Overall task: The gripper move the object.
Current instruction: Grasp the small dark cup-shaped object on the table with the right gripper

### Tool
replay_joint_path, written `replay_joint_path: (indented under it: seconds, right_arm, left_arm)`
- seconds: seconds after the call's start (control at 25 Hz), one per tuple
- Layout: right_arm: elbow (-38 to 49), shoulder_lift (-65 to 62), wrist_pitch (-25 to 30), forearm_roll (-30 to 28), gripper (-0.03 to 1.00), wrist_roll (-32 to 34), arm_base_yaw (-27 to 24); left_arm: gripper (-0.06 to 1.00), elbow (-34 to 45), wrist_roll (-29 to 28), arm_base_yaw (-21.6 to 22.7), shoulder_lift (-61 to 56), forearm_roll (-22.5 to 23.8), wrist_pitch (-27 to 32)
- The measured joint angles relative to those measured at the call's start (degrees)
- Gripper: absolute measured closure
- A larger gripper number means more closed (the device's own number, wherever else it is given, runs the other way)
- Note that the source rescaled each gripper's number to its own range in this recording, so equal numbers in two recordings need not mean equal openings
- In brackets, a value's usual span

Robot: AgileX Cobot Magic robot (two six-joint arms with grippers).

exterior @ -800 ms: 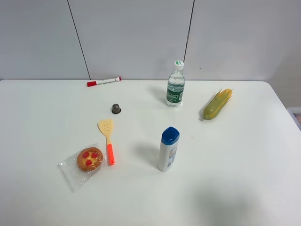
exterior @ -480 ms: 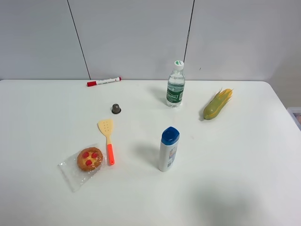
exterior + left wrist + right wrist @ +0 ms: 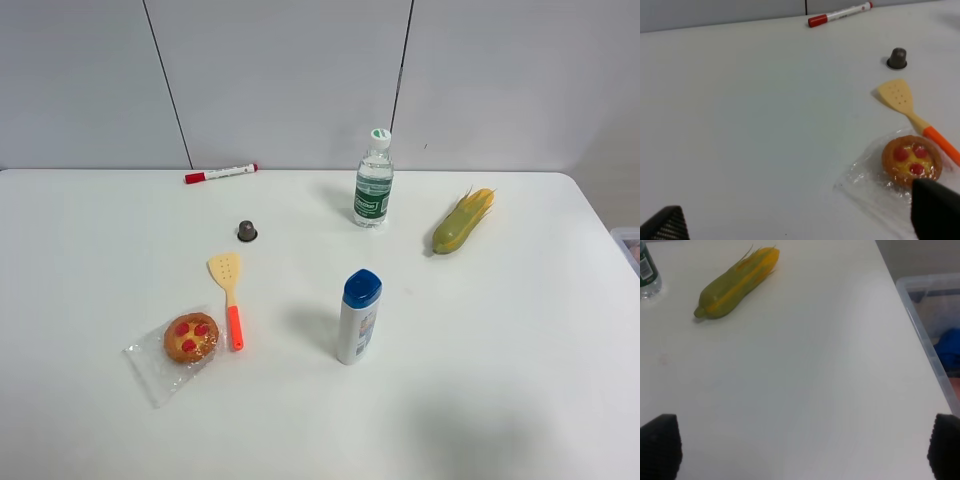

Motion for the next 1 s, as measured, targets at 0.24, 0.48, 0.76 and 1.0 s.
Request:
replay_joint_path:
  seconds: [0.24,0.48,0.76,1.0]
  right_arm:
    - [-1.61,0.26,0.12,2.77,-0.03,0.00,0.00]
    - [-13.07,11.29,2.60,4.24,-0.03,0.00,0.00]
    - [-26.62,30.82,6.56,7.51,-0.03,0.00,0.00]
    - [-37.35,45.99,7.13,9.12,-0.03,-0.31,0.00]
  left_arm:
    - [-0.06,0.00,0.00,0.00,0.00,0.00,0.00]
    - [-0.06,0.00,0.00,0.00,0.00,0.00,0.00]
    - [-0.06,0.00,0.00,0.00,0.00,0.00,0.00]
    - [-0.06,0.00,0.00,0.00,0.00,0.00,0.00]
